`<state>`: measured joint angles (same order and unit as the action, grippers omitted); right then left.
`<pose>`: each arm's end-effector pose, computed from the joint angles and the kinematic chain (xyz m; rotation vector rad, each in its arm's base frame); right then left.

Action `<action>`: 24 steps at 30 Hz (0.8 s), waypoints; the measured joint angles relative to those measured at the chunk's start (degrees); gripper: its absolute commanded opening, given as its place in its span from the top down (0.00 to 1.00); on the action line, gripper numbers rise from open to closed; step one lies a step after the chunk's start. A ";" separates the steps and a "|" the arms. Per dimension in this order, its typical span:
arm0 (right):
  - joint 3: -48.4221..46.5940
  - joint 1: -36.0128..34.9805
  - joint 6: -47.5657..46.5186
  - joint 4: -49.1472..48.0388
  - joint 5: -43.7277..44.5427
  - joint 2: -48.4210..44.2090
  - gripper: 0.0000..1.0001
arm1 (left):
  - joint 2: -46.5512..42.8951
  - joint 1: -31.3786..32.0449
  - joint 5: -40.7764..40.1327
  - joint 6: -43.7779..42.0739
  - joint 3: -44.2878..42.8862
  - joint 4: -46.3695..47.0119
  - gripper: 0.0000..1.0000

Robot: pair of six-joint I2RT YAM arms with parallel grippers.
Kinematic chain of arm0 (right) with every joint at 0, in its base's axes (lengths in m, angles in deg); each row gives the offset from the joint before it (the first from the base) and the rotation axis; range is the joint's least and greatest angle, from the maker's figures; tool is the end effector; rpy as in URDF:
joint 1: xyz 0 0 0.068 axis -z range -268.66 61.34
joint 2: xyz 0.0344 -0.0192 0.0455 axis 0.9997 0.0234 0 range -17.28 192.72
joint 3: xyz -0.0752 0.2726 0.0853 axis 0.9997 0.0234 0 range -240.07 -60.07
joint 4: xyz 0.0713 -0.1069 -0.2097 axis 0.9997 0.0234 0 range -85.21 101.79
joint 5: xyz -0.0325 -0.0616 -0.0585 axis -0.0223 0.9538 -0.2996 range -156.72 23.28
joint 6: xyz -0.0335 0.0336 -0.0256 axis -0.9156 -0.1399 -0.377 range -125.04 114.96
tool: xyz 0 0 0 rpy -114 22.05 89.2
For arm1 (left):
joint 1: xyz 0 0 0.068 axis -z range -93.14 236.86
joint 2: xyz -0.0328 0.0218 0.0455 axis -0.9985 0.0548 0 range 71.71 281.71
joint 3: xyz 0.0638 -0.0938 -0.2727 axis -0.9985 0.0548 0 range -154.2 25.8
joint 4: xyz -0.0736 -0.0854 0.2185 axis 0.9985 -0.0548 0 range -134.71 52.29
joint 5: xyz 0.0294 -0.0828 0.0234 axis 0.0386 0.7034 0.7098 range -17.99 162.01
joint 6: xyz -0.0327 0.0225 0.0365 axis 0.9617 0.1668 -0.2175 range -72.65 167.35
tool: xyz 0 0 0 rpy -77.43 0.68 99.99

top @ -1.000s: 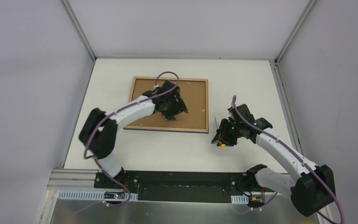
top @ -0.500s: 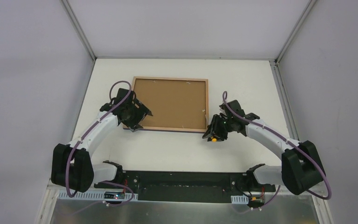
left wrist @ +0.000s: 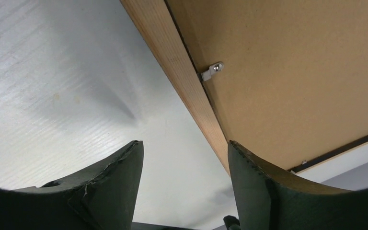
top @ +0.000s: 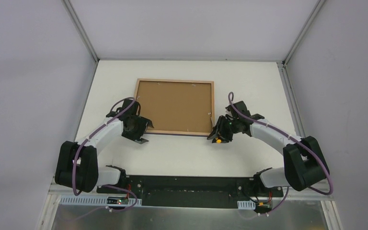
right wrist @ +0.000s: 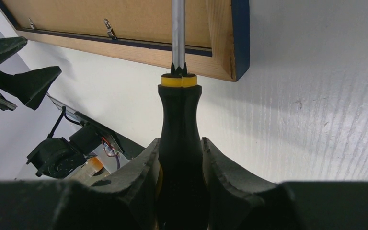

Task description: Take the photo out of the frame

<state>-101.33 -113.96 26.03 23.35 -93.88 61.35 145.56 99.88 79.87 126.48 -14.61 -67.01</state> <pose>0.2105 0.1175 0.2166 -0.0631 2.6842 0.9575 0.2072 -0.0529 0.2165 -1.5100 2.4070 -0.6317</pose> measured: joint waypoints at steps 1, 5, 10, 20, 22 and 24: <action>0.00 0.00 0.02 0.00 -0.15 0.09 1.00 | 0.24 0.00 -0.44 1.07 0.09 0.11 0.38; -0.22 0.09 0.04 -0.37 -0.57 1.01 1.00 | 2.36 0.00 -1.55 3.04 0.07 1.68 0.42; -0.85 0.28 0.04 -1.01 -0.74 2.21 1.00 | 5.33 0.00 -2.54 4.48 0.07 2.51 0.50; -0.90 1.77 -2.32 -2.78 -2.75 3.82 1.00 | 7.34 0.00 -3.39 7.28 0.07 5.27 0.81; -0.90 1.86 -3.54 -2.95 -3.52 4.24 1.00 | 7.39 -0.04 -3.48 8.26 0.07 5.29 0.86; -0.90 1.86 -4.35 -2.89 -3.54 4.68 1.00 | 7.39 -0.24 -3.61 8.98 0.09 5.29 0.89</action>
<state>-102.23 -112.10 21.68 20.47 -97.42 66.03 152.94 99.64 76.26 135.47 -14.52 -61.72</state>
